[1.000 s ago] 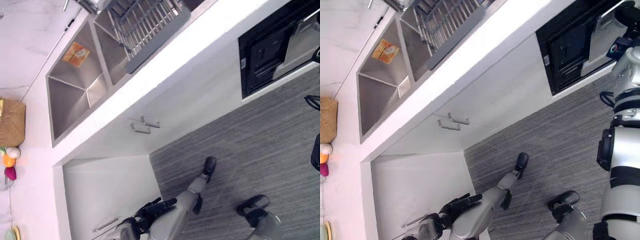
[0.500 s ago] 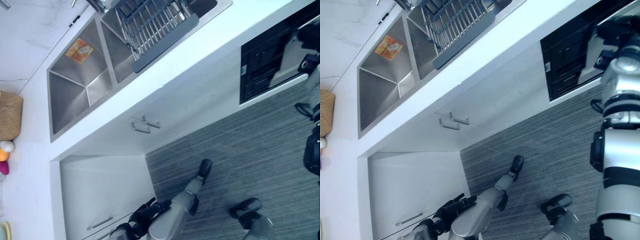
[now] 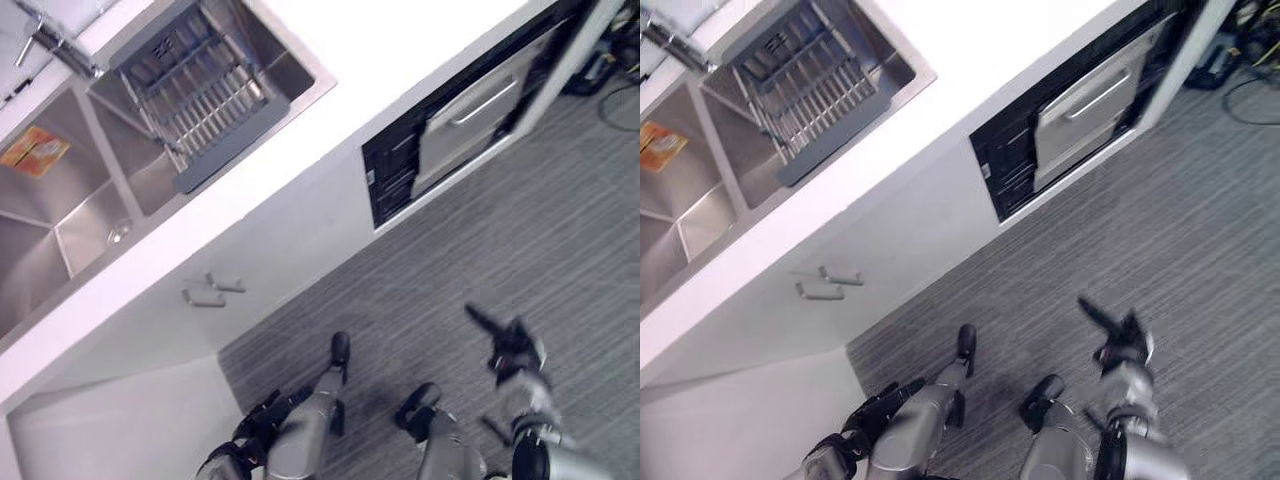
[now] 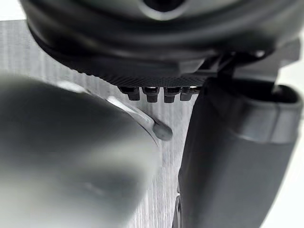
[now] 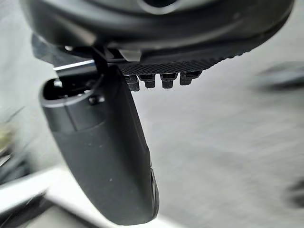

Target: Walk over to the sink, pick up the cup, carry it to the dishwasher, place the cup inside the dishwasher, then close the dishwasher door

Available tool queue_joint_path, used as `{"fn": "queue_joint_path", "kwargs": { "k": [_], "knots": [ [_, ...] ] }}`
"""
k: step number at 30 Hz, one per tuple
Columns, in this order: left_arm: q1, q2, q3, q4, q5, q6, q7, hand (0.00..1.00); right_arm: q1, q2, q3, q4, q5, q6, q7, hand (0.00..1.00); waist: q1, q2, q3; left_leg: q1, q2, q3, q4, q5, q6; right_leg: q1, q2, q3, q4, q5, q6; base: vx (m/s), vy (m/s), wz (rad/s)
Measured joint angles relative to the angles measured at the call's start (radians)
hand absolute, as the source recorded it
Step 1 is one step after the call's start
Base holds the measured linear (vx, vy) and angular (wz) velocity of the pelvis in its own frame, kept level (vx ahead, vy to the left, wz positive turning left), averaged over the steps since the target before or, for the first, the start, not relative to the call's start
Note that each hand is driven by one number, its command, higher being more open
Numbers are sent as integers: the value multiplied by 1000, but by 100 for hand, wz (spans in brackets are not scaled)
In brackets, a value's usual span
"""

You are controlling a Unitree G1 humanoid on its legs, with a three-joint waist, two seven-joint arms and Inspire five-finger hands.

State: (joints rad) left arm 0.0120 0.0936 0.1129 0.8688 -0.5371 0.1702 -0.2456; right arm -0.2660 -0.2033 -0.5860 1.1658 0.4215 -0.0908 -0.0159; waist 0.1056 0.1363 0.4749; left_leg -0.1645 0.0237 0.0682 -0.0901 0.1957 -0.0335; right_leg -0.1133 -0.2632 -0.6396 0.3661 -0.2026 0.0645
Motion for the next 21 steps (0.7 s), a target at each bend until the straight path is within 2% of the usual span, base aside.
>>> {"fn": "queue_joint_path", "kwargs": {
  "k": [4, 5, 6, 7, 8, 9, 10, 11, 12, 13, 15, 17, 18, 19, 20, 21],
  "knots": [
    [0, 17, 54, 68, -4, -3, 0, 100, 88, 67, -36, -2, -75, 41, 15, 100, -6, -68, -42, 40, -3, 15, -3, -28, 12, 42, -3, 0, -9, 1, 6, -46, 3, -1],
    [0, 24, 59, 84, -3, -5, 0, 100, 101, 72, -34, -4, -87, 45, 19, 100, -7, -83, -52, 54, -12, 18, -3, -35, 18, 59, -13, -7, -10, -5, 18, -21, 61, 31],
    [1, 36, 58, 97, 0, -4, 1, 100, 131, 80, -29, -14, -103, 47, 26, 100, -9, -109, -68, 78, -34, 35, 7, -44, 25, 91, -41, -32, -6, -20, 52, 4, 70, 58],
    [8, 42, 59, 99, 0, -4, 2, 100, 165, 86, -10, -18, -108, 48, 32, 100, -10, -133, -94, 69, -51, 73, 66, -71, 34, 111, -69, -54, 3, -28, 69, 76, 72, 76],
    [24, 44, 63, 98, 0, -5, 5, 100, 202, 88, 8, -30, -113, 51, 37, 100, -10, -143, -121, 59, -65, 110, 154, -150, 63, 133, -94, -49, 52, -22, 78, 127, 91, 64],
    [27, 37, 82, 120, 1, -24, 13, 100, 222, 80, 26, -51, -122, 60, 51, 100, -4, -141, -124, 62, -65, 90, 245, -222, 90, 106, -121, 108, 195, 8, 119, 129, 110, 45],
    [27, 32, 83, 130, 4, -27, 21, 100, 229, 84, 34, -58, -126, 63, 58, 100, -12, -133, -130, 77, -63, 73, 264, -238, 96, 79, -121, 182, 275, 47, 113, 148, 161, 61],
    [26, 35, 83, 155, 15, -25, 35, 100, 240, 102, 58, -70, -133, 64, 70, 100, -33, -121, -148, 99, -53, 28, 271, -250, 106, 37, -95, 274, 345, 47, 101, 123, 126, 80],
    [25, 30, 89, 164, 30, -24, 52, 100, 250, 127, 81, -79, -134, 61, 86, 100, -39, -123, -170, 109, -40, -7, 264, -252, 110, 5, -36, 327, 313, -16, 87, 138, 108, 85],
    [23, 25, 103, 165, 30, -20, 56, 100, 256, 143, 90, -87, -140, 57, 93, 100, -39, -128, -175, 118, -39, -24, 259, -251, 113, -13, -8, 356, 300, -25, 80, 144, 52, 85],
    [1, -12, 156, 168, 69, -10, 94, 100, 293, 182, 131, -117, -154, 27, 109, 100, -43, -131, -191, 165, -52, -117, 252, -257, 126, -65, 85, 466, 245, -25, 70, 174, 7, 114],
    [6, -28, 194, 168, 89, -9, 109, 100, 313, 184, 162, -124, -155, 19, 114, 100, -48, -131, -212, 190, -66, -162, 242, -266, 124, -91, 123, 522, 216, -22, 65, 164, -77, 101],
    [12, -40, 224, 167, 97, -11, 127, 100, 325, 188, 178, -132, -162, 12, 115, 100, -50, -135, -235, 209, -78, -195, 239, -280, 118, -100, 140, 553, 191, 0, 32, 190, -116, 88],
    [18, -44, 235, 167, 100, -12, 133, 100, 333, 190, 185, -135, -171, 8, 116, 100, -50, -137, -246, 220, -82, -206, 240, -285, 119, -97, 144, 559, 174, 17, 13, 231, -152, 82],
    [37, -50, 256, 164, 103, -15, 141, 100, 349, 195, 208, -136, -187, 4, 118, 100, -47, -147, -276, 235, -91, -214, 244, -307, 109, -79, 139, 557, 109, 84, -9, 275, -184, 67],
    [52, -46, 277, 160, 104, -18, 153, 100, 360, 203, 234, -136, -204, 1, 120, 100, -43, -175, -300, 243, -95, -182, 257, -337, 95, -38, 113, 551, 49, 180, -9, 295, -219, 60]
  ]
}}
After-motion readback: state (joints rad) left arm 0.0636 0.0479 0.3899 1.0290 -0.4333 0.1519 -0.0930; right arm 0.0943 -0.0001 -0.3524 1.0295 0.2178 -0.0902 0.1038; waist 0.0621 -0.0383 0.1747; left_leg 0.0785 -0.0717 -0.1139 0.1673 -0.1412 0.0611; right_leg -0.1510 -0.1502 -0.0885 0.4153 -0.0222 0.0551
